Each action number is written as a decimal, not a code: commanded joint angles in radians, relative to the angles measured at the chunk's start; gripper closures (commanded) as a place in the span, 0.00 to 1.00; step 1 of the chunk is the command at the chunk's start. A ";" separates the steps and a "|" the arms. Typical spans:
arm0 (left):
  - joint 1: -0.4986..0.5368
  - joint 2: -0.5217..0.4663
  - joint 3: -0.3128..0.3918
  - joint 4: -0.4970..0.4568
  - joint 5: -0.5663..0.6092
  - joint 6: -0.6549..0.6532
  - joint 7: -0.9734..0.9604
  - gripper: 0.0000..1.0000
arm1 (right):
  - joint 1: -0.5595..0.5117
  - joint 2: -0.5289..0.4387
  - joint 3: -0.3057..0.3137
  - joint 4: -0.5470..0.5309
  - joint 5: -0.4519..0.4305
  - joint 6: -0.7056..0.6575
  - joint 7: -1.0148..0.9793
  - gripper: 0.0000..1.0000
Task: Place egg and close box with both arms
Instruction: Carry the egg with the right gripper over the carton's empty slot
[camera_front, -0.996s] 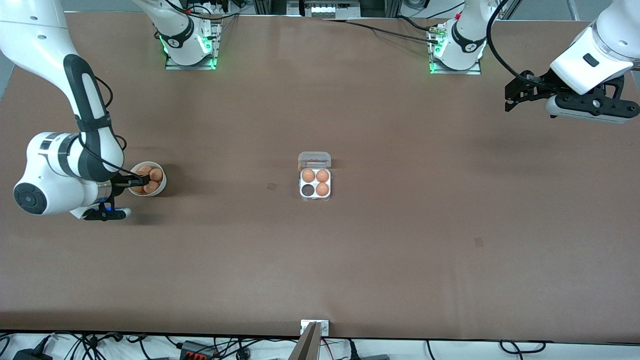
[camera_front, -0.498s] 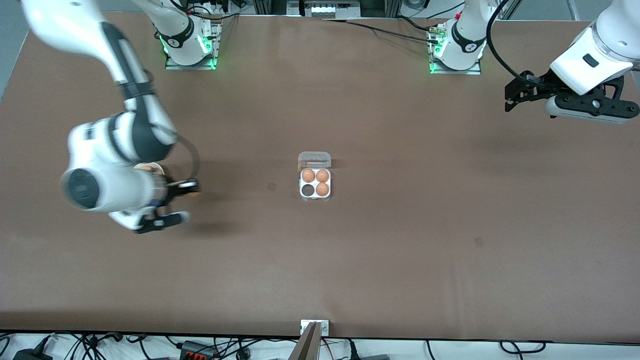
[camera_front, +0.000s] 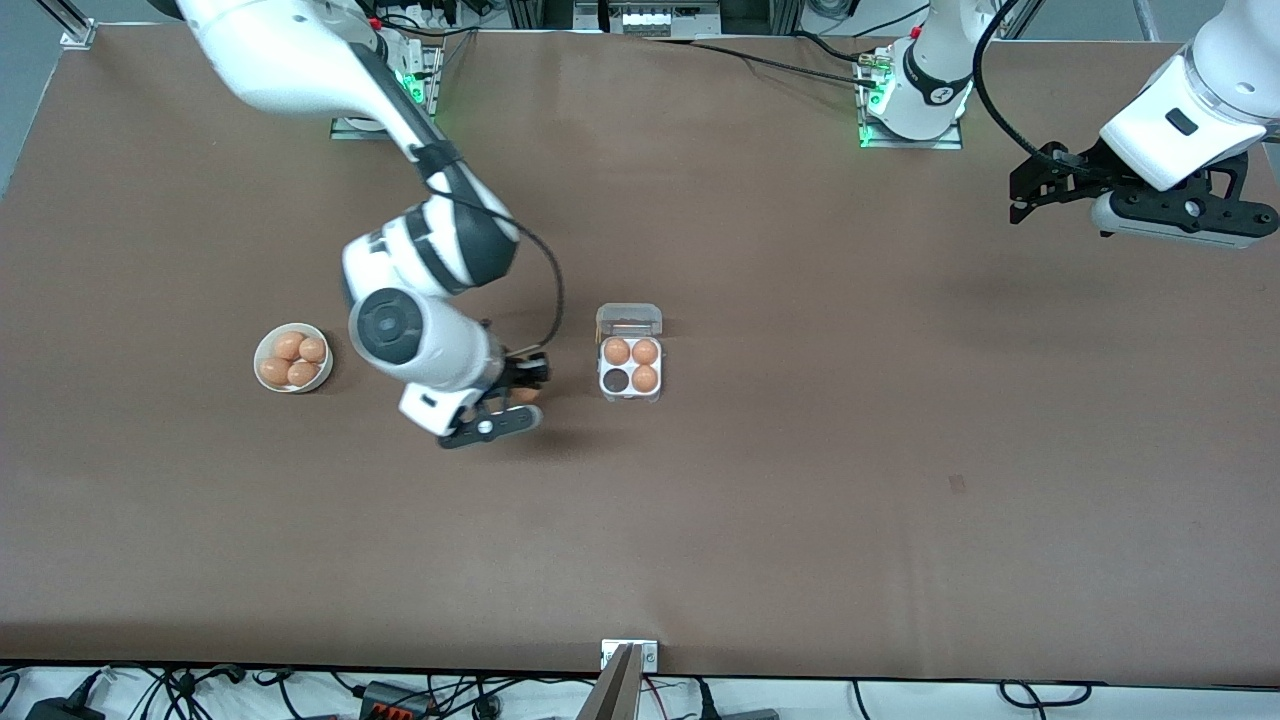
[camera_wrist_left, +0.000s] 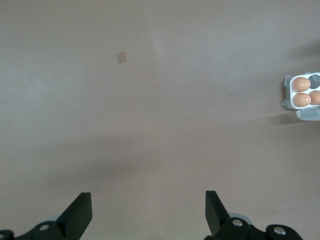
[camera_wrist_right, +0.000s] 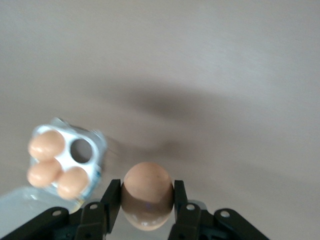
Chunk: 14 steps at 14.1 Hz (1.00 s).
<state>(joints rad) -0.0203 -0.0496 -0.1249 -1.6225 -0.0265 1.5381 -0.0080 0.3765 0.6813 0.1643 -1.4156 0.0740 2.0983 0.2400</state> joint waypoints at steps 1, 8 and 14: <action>0.003 0.016 0.001 0.035 -0.010 -0.024 0.019 0.00 | 0.050 0.049 -0.005 0.044 0.012 0.064 0.080 0.82; 0.003 0.016 0.001 0.035 -0.009 -0.024 0.022 0.00 | 0.122 0.110 -0.005 0.067 0.013 0.100 0.139 0.82; 0.005 0.016 0.001 0.035 -0.012 -0.024 0.020 0.00 | 0.139 0.129 -0.005 0.064 0.015 0.091 0.137 0.82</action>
<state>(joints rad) -0.0201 -0.0490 -0.1248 -1.6219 -0.0265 1.5380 -0.0080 0.5022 0.7893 0.1646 -1.3790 0.0742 2.2002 0.3670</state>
